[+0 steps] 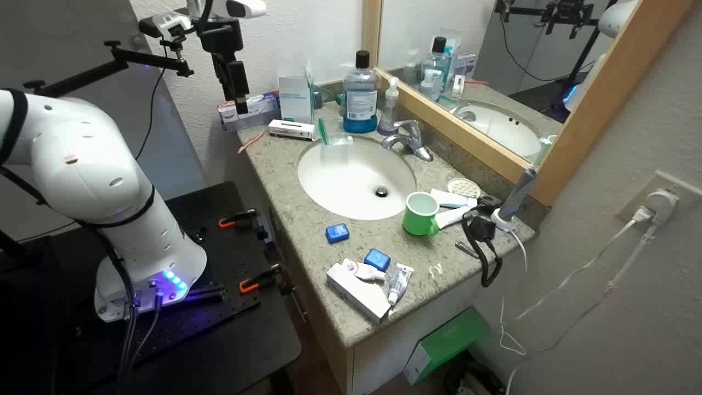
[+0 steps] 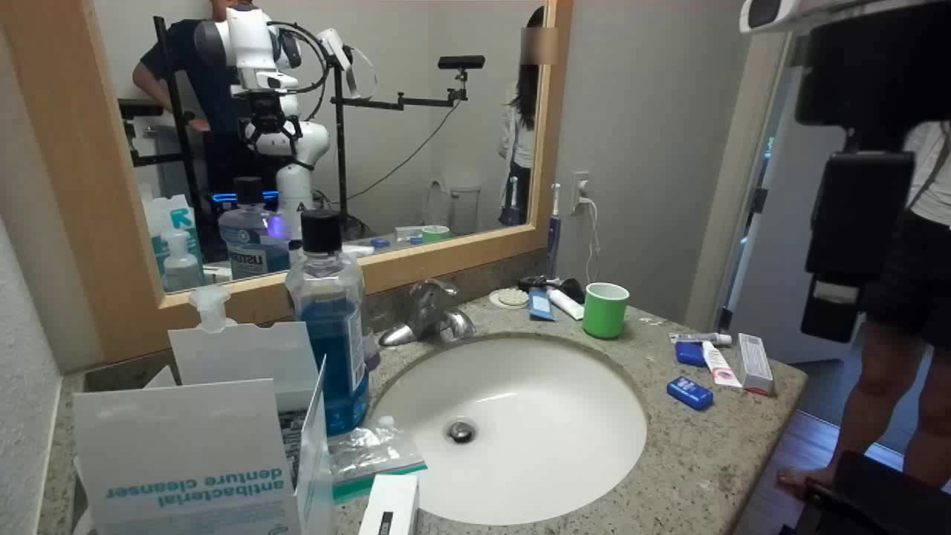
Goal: Put the blue object into the green mug
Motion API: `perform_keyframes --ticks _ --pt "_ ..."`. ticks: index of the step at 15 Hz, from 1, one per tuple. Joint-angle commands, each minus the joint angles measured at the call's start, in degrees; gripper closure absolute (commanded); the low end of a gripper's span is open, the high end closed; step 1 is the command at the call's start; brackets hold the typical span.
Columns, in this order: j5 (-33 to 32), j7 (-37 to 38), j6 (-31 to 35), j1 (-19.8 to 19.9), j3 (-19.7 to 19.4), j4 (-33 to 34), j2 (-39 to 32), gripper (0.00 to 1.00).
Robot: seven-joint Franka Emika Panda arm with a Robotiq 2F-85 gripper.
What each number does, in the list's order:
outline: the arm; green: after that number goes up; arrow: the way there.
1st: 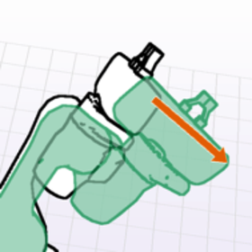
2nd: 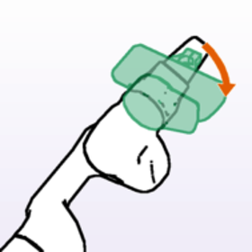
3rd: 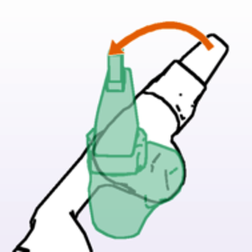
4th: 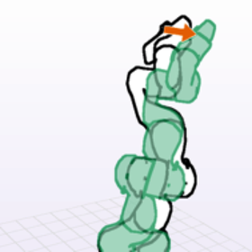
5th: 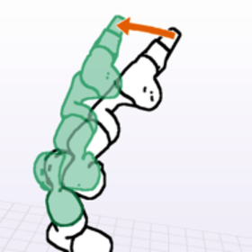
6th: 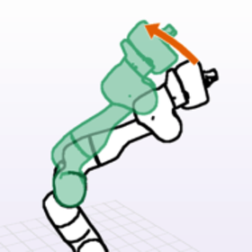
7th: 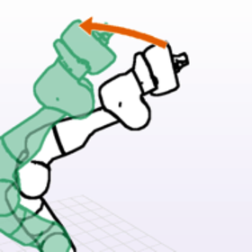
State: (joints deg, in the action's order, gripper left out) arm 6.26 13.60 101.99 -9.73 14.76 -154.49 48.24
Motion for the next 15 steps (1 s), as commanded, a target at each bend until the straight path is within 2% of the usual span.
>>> perform_keyframes --ticks 1,10,15 --pt "-0.1 0.0 -0.1 -0.1 -0.1 0.1 0.0 0.00" --pt "3.2 4.0 0.7 2.6 -2.0 1.7 -3.3 0.00" --pt "4.1 10.0 5.3 6.1 -1.8 1.8 -6.2 0.00"
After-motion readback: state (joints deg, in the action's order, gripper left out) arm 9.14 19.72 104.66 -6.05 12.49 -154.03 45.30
